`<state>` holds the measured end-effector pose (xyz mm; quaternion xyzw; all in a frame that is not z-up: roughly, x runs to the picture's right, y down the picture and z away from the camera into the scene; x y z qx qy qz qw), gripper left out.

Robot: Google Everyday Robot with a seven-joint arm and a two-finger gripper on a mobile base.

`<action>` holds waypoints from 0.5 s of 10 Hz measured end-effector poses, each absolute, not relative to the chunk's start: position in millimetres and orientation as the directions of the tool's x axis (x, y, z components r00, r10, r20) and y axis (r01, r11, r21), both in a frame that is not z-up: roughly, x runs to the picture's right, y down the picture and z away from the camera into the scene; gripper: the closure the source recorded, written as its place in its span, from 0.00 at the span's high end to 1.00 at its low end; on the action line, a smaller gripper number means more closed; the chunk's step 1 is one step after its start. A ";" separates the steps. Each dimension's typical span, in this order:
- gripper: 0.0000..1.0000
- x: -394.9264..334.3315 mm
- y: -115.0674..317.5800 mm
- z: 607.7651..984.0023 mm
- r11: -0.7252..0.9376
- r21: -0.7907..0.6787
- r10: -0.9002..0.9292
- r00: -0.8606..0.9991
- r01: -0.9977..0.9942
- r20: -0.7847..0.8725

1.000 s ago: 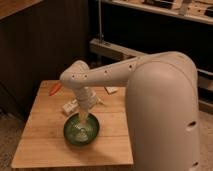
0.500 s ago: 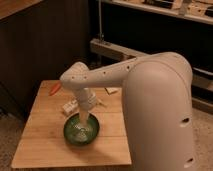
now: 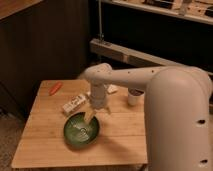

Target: Drag the ceramic bowl in a circle

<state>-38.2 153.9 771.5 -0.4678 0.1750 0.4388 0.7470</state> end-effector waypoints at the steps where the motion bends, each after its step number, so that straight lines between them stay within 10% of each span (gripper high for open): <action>1: 0.80 -35.5 161.0 782.9 0.096 -0.576 0.516 0.536 -0.812 -0.668; 5: 0.80 -34.9 158.5 786.6 0.005 -0.633 0.668 0.474 -0.774 -0.574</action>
